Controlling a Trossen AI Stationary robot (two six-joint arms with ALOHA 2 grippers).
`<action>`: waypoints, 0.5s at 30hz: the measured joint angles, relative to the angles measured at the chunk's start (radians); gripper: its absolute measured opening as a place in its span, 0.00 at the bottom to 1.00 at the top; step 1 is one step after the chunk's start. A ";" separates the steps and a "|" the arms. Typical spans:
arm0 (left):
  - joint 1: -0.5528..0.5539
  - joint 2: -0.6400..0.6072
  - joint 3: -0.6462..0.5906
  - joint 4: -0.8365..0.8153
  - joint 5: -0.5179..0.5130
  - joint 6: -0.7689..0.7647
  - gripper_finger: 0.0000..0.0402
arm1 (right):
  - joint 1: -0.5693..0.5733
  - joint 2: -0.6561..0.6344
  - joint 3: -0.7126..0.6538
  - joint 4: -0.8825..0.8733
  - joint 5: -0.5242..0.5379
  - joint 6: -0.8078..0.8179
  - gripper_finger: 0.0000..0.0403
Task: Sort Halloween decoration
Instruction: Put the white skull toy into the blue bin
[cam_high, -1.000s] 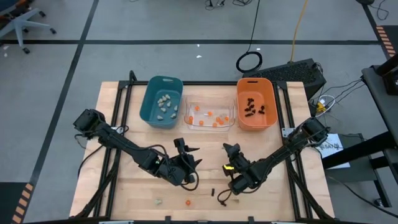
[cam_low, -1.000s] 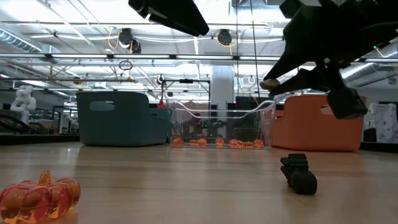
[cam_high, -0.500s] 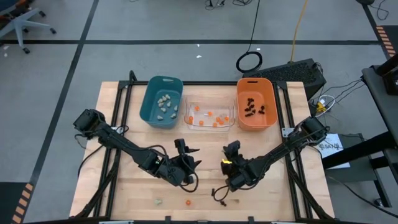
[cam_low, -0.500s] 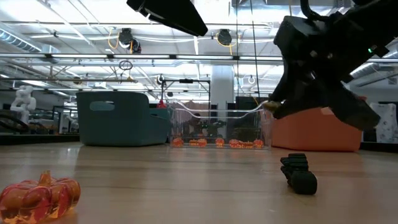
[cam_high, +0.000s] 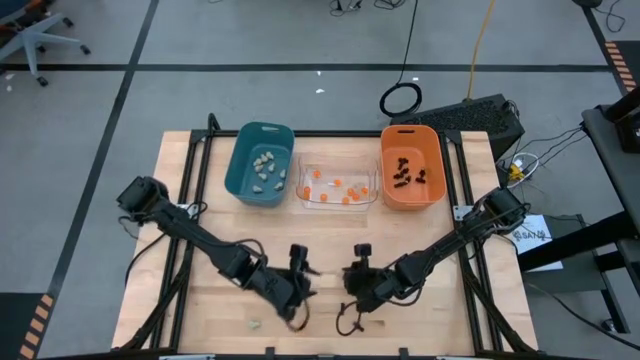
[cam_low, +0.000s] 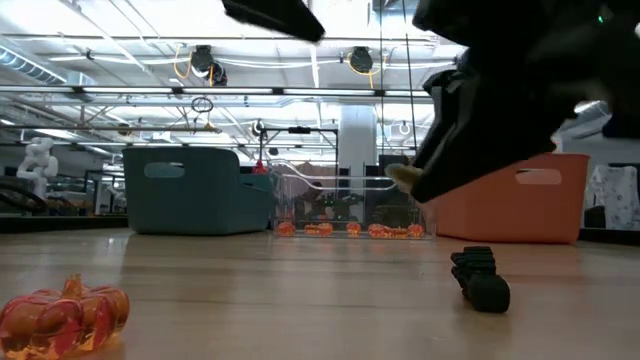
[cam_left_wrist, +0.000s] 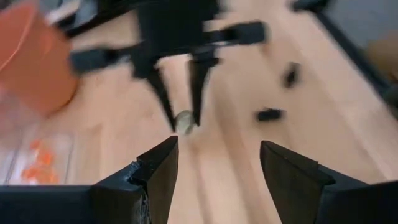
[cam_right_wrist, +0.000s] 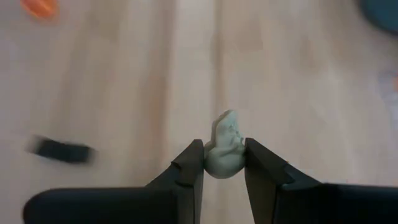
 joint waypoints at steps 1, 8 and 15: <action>-0.013 0.000 0.000 0.002 0.006 0.036 0.56 | -0.002 0.000 0.000 0.023 -0.026 0.020 0.16; -0.096 0.000 0.000 0.037 0.006 0.344 0.56 | -0.023 0.000 0.000 0.200 -0.223 0.160 0.16; -0.148 0.036 0.000 0.073 -0.003 0.515 0.56 | -0.024 0.000 0.000 0.366 -0.303 0.214 0.16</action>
